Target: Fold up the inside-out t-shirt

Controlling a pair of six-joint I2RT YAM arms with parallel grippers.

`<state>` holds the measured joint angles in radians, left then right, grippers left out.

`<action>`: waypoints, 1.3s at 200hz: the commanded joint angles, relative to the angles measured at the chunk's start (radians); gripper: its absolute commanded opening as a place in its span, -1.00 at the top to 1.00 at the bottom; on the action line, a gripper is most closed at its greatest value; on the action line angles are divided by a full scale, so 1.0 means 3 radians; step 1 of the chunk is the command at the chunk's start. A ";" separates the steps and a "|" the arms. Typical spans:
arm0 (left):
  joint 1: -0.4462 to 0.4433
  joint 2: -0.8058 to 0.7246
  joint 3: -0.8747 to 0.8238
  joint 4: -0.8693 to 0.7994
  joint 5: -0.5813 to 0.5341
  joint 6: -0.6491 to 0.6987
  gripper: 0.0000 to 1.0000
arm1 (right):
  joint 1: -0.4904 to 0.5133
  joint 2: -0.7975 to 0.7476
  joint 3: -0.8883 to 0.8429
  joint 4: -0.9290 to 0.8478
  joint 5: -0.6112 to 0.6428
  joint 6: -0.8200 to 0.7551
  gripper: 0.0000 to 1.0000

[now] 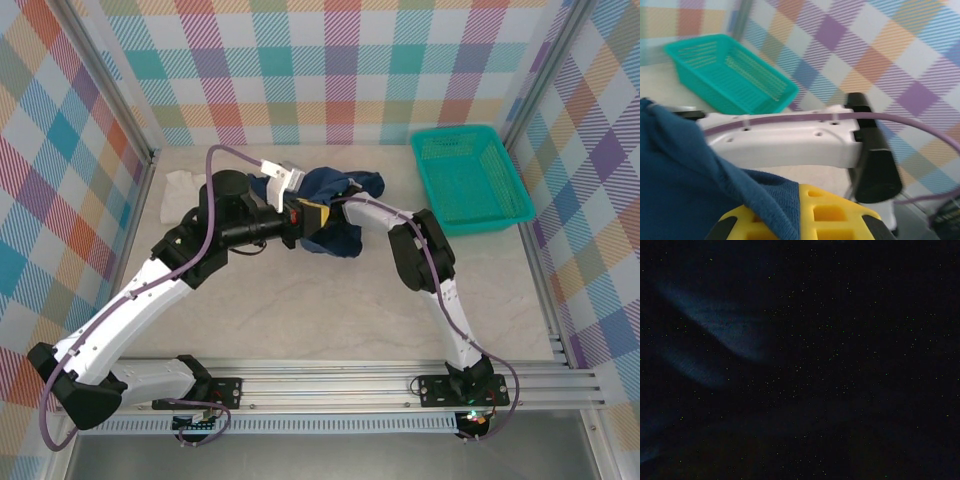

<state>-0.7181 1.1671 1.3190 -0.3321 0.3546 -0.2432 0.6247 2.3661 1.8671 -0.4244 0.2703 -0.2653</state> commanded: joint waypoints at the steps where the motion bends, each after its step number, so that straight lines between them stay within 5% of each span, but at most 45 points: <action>1: -0.0023 -0.0091 0.0034 -0.0113 -0.0852 0.0054 1.00 | -0.0066 -0.0085 -0.0297 -0.0346 -0.0261 0.0039 0.33; 42: 0.0261 0.0012 -0.0133 -0.0212 -0.1858 -0.0048 1.00 | -0.0068 -0.0603 -0.0896 -0.0143 -0.0626 0.0122 1.00; 69: 0.0688 0.0060 -0.0293 -0.0163 -0.2033 -0.0195 1.00 | -0.0067 -0.1087 -0.1419 0.0106 -0.0837 0.0095 1.00; 122: 0.1184 0.0389 -0.0368 -0.0029 -0.1949 -0.0321 1.00 | -0.0068 -0.1863 -0.2219 0.0591 -0.1304 0.0029 1.00; 162: 0.1305 0.0594 -0.0380 -0.0026 -0.1936 -0.0277 1.00 | -0.0068 -0.2044 -0.2269 0.0647 -0.1050 0.0056 1.00; 188: 0.1509 0.0804 -0.0357 -0.0113 -0.1949 -0.0253 1.00 | -0.0068 -0.2263 -0.2413 0.0956 -0.1434 0.0021 1.00; 230: 0.1673 0.1302 -0.0245 -0.0176 -0.1533 -0.0236 1.00 | -0.0068 -0.2631 -0.2645 0.1497 -0.1922 -0.0039 1.00; 260: 0.1534 0.1482 -0.0405 0.0035 -0.1062 -0.0268 1.00 | -0.0068 -0.2661 -0.2478 0.1866 -0.1849 0.0268 1.00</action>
<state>-0.2234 1.5986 1.2137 -0.3645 -0.0948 -0.3218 0.6090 1.5921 1.0775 -0.0246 -0.2344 -0.2424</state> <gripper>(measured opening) 0.053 0.045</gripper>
